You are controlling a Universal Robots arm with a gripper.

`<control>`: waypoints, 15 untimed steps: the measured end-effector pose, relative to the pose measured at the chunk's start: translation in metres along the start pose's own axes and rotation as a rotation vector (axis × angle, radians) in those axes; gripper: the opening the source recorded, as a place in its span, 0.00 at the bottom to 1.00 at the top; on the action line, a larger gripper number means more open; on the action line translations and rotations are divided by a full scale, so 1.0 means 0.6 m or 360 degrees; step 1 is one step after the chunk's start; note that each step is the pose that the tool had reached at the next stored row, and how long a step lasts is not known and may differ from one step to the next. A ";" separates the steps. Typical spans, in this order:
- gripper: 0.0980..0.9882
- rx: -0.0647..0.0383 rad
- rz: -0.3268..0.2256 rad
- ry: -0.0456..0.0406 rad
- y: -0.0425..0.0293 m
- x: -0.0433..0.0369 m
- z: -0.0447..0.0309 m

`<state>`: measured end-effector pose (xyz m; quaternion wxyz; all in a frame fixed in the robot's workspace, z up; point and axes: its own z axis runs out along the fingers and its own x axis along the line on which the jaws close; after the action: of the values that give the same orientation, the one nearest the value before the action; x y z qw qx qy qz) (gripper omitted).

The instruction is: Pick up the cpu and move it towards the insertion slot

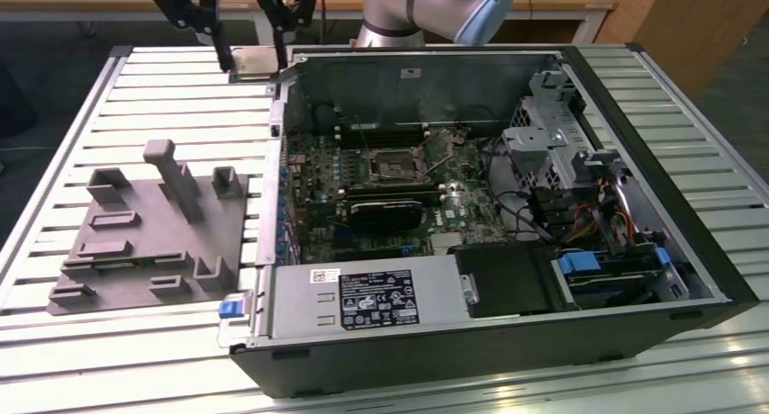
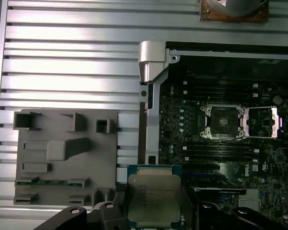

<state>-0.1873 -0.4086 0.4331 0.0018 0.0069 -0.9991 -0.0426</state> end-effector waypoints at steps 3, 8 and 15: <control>0.49 0.0000 0.0000 0.0000 0.000 -0.009 0.000; 0.49 0.0000 0.0000 0.0000 0.000 -0.023 0.001; 0.49 -0.0001 0.0000 0.0000 0.000 -0.043 0.002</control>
<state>-0.1617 -0.4080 0.4318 0.0019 0.0068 -0.9991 -0.0429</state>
